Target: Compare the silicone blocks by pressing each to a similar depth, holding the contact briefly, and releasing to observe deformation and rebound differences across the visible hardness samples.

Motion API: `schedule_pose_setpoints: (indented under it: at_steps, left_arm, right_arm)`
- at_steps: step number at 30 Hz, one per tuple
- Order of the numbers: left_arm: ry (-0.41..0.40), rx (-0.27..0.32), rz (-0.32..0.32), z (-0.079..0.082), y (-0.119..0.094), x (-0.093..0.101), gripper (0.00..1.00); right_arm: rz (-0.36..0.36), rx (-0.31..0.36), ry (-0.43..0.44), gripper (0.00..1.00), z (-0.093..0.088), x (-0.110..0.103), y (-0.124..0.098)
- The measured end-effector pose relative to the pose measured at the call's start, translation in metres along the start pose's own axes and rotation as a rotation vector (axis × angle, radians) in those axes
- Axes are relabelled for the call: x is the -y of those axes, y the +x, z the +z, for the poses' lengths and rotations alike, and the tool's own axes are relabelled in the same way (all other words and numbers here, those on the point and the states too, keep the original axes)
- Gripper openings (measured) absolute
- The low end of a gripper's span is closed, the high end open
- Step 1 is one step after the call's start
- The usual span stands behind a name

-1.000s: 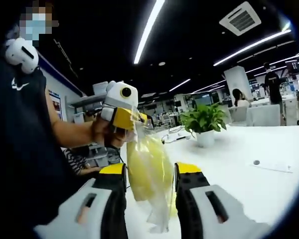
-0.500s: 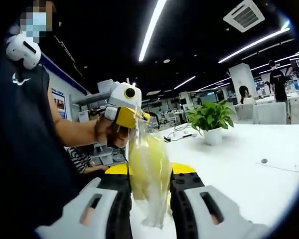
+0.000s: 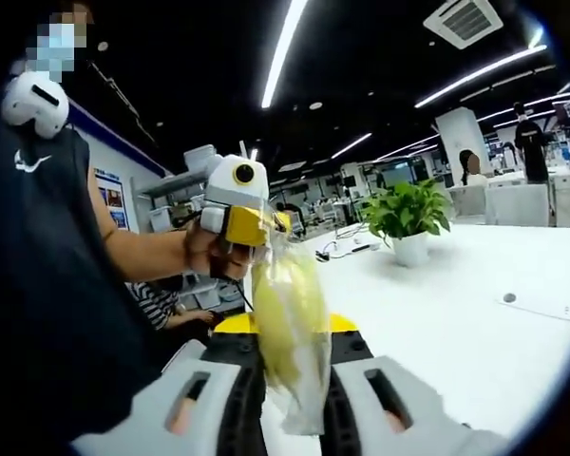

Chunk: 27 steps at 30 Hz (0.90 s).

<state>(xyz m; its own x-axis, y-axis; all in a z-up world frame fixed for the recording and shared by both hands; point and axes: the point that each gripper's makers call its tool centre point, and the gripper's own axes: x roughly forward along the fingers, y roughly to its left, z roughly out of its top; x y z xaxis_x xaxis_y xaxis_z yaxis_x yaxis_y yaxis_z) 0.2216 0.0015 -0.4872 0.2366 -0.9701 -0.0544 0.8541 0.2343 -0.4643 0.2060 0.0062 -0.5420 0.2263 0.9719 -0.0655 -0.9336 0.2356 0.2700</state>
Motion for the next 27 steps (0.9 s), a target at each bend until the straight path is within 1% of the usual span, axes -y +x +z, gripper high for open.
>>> schedule_pose_setpoints:
  at_steps: [4, 6, 7, 8, 13, 14, 16, 18, 22, 24, 27]
  left_arm:
    - [0.005, 0.007, 0.001, -0.006, 0.0, -0.002, 0.0]
    - [0.003, 0.012, 0.012, -0.008, -0.001, -0.005, 0.0]
    - [-0.017, 0.009, 0.015, -0.008, -0.001, -0.007, 0.0]
    - [-0.019, 0.008, 0.015, -0.009, -0.002, -0.007, 0.0]
    - [-0.001, 0.008, 0.029, -0.009, -0.003, -0.009, 0.0]
    - [0.024, 0.008, 0.032, -0.009, -0.004, -0.01, 0.0]
    - [0.038, 0.001, 0.036, -0.01, -0.004, -0.011, 0.0]
    - [0.076, -0.005, 0.035, -0.011, -0.004, -0.01, 0.0]
    - [0.072, -0.015, 0.037, -0.012, -0.006, -0.01, 0.0]
    - [0.082, -0.024, 0.039, -0.014, -0.006, -0.01, 0.0]
    - [0.087, -0.02, 0.037, -0.014, -0.006, -0.009, 0.0]
  right_arm:
    - [0.001, -0.029, 0.022, 0.08, -0.006, -0.001, 0.0]
    - [-0.004, -0.035, 0.036, 0.07, -0.009, 0.001, 0.001]
    - [-0.001, -0.042, 0.046, 0.07, -0.01, 0.0, 0.002]
    - [-0.002, -0.044, 0.047, 0.06, -0.011, 0.0, 0.002]
    - [-0.011, -0.055, 0.068, 0.05, -0.012, 0.001, 0.005]
    - [-0.013, -0.054, 0.068, 0.05, -0.013, 0.001, 0.005]
    - [-0.016, -0.055, 0.072, 0.05, -0.013, 0.001, 0.006]
    - [-0.016, -0.054, 0.08, 0.05, -0.015, 0.001, 0.007]
    - [-0.033, -0.059, 0.093, 0.06, -0.016, -0.001, 0.007]
    - [-0.022, -0.069, 0.11, 0.07, -0.017, -0.002, 0.007]
    - [-0.017, -0.068, 0.121, 0.07, -0.017, -0.003, 0.007]
